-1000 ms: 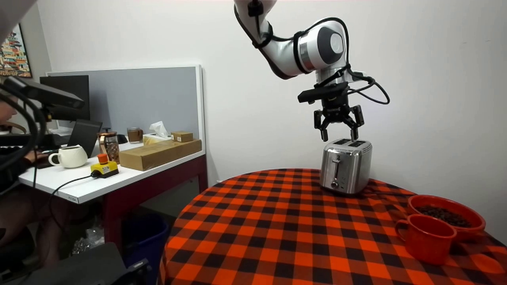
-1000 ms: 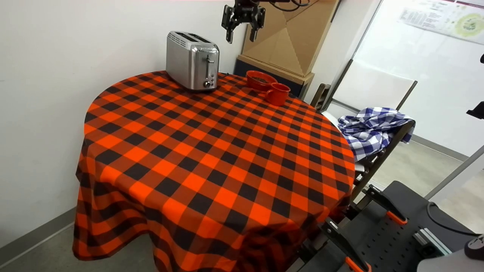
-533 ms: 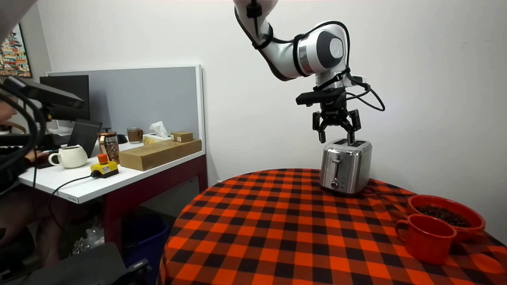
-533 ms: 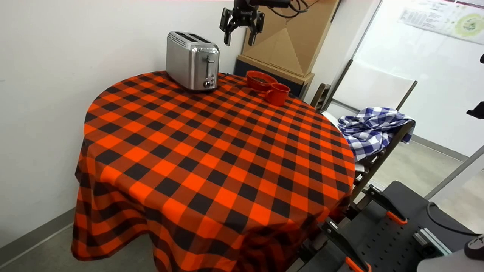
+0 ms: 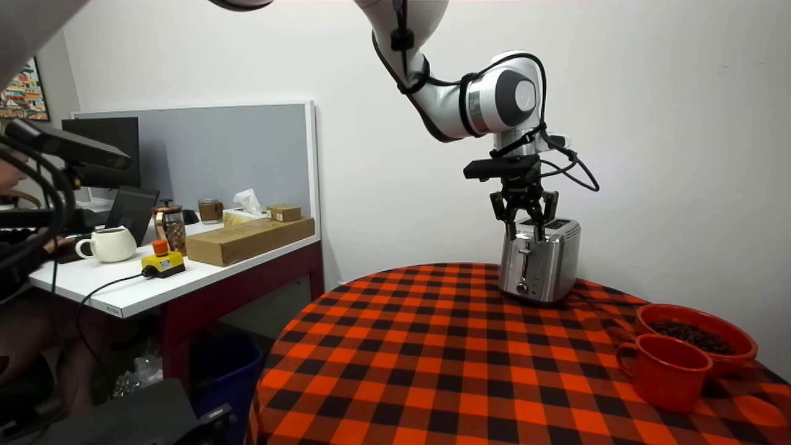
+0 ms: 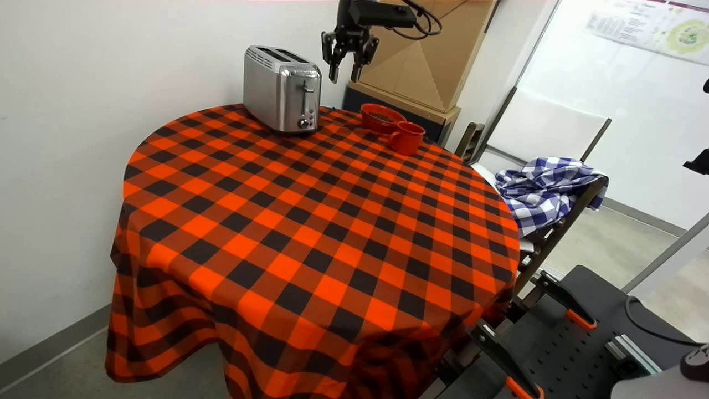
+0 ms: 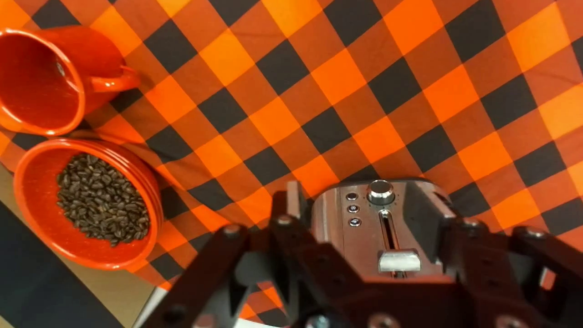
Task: Turn on the toaster
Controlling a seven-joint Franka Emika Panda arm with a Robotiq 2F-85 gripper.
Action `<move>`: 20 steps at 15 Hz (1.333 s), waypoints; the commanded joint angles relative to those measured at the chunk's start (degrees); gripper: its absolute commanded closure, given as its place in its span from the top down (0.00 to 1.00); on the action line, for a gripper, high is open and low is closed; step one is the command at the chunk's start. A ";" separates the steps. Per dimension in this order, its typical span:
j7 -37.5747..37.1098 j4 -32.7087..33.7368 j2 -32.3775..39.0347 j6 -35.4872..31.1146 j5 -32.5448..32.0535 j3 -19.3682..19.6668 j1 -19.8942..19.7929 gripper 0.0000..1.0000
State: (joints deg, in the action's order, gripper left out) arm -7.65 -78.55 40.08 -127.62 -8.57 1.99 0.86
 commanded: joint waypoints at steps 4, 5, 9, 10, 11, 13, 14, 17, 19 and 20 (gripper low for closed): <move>0.51 6.79 6.72 -6.76 -0.59 1.43 1.43 0.06; 0.63 8.00 7.64 -7.19 -0.63 1.51 1.61 0.03; 1.10 12.29 10.62 -8.10 -0.47 1.57 2.06 0.03; 1.26 13.26 11.27 -8.10 -0.37 1.49 2.12 0.04; 1.52 14.16 11.96 -8.16 -0.21 1.33 2.12 0.04; 2.00 15.71 13.21 -8.44 -0.23 1.27 2.22 0.03; 2.22 16.45 13.77 -8.38 -0.16 1.23 2.24 0.03; 2.48 18.72 15.75 -9.08 -0.37 1.44 2.44 0.03; 2.47 20.16 17.15 -10.57 -0.43 1.57 2.49 0.03; 2.57 20.84 17.82 -11.17 -0.38 1.55 2.48 0.03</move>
State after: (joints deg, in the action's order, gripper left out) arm -6.34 -62.38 54.41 -136.90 -8.87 2.67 2.83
